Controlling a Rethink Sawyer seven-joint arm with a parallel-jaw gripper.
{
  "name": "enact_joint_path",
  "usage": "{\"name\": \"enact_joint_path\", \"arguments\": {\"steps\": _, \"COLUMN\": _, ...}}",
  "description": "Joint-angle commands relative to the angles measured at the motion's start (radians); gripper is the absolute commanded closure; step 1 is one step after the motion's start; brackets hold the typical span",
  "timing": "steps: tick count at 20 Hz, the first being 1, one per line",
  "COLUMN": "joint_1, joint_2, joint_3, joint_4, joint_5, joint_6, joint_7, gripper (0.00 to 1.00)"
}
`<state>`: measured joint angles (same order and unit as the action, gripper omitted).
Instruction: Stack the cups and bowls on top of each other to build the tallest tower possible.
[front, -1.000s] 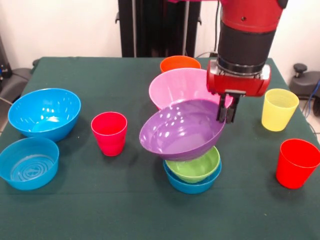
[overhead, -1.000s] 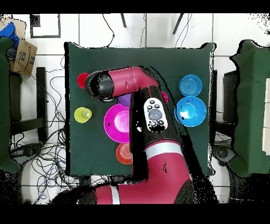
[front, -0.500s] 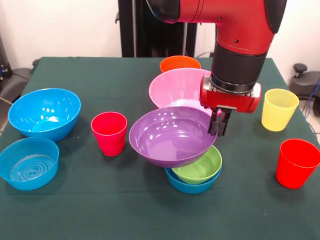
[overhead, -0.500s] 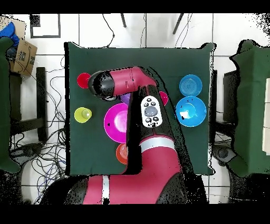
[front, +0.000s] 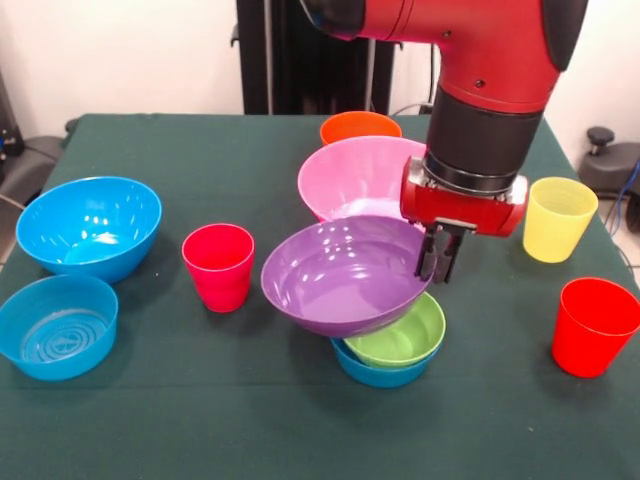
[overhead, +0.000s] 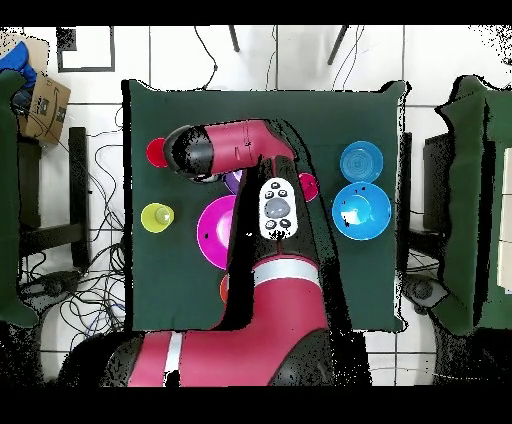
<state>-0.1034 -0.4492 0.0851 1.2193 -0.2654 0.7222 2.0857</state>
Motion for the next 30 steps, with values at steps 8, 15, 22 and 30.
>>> {"name": "enact_joint_path", "arguments": {"steps": 8, "joint_1": 0.080, "joint_2": -0.007, "joint_3": -0.035, "joint_4": -0.154, "joint_5": 0.152, "joint_6": 0.219, "joint_7": 0.212, "gripper": 1.00}}
{"name": "enact_joint_path", "arguments": {"steps": 15, "joint_1": 0.122, "joint_2": 0.045, "joint_3": -0.082, "joint_4": -0.210, "joint_5": 0.190, "joint_6": 0.199, "joint_7": 0.247, "gripper": 1.00}}
{"name": "enact_joint_path", "arguments": {"steps": 22, "joint_1": 0.155, "joint_2": 0.104, "joint_3": -0.130, "joint_4": -0.211, "joint_5": 0.202, "joint_6": 0.098, "joint_7": 0.271, "gripper": 1.00}}
{"name": "enact_joint_path", "arguments": {"steps": 30, "joint_1": 0.162, "joint_2": 0.076, "joint_3": -0.168, "joint_4": -0.126, "joint_5": 0.191, "joint_6": 0.022, "joint_7": 0.231, "gripper": 1.00}}
